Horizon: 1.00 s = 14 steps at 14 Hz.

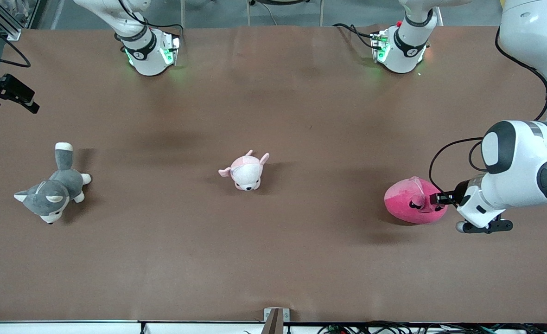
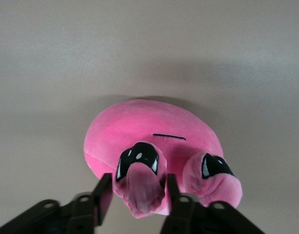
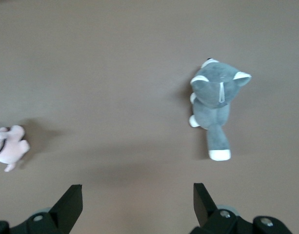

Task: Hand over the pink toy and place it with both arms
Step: 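Close the left gripper on the pink toy's head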

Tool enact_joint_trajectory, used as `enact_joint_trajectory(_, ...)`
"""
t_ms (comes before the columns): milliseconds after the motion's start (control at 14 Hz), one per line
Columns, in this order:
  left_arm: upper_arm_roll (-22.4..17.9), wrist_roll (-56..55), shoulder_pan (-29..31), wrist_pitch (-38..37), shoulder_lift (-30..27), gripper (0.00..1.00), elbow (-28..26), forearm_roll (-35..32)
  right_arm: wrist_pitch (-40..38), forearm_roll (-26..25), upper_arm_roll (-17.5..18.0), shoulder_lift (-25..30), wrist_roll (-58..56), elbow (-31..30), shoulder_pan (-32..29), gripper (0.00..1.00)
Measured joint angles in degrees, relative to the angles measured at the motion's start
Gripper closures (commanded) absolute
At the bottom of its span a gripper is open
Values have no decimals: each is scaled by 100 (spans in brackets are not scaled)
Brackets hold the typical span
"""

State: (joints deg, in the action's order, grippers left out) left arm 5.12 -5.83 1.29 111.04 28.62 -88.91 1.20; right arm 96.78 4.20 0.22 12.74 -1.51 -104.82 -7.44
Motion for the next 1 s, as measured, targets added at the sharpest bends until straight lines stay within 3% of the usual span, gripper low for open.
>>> enact_joint_trajectory(214,4,-8,-6,6,1,99,3,1,-9,240,10,-9,0,-28,-3,0)
enact_joint_trajectory(643,178,-229,-14,-152,-209,100,78,59,-30,672,78,-150,0,-95,150,0)
enact_joint_trajectory(1000,378,-345,-19,-963,-909,100,107,1011,-30,1674,99,-230,0,-94,297,2)
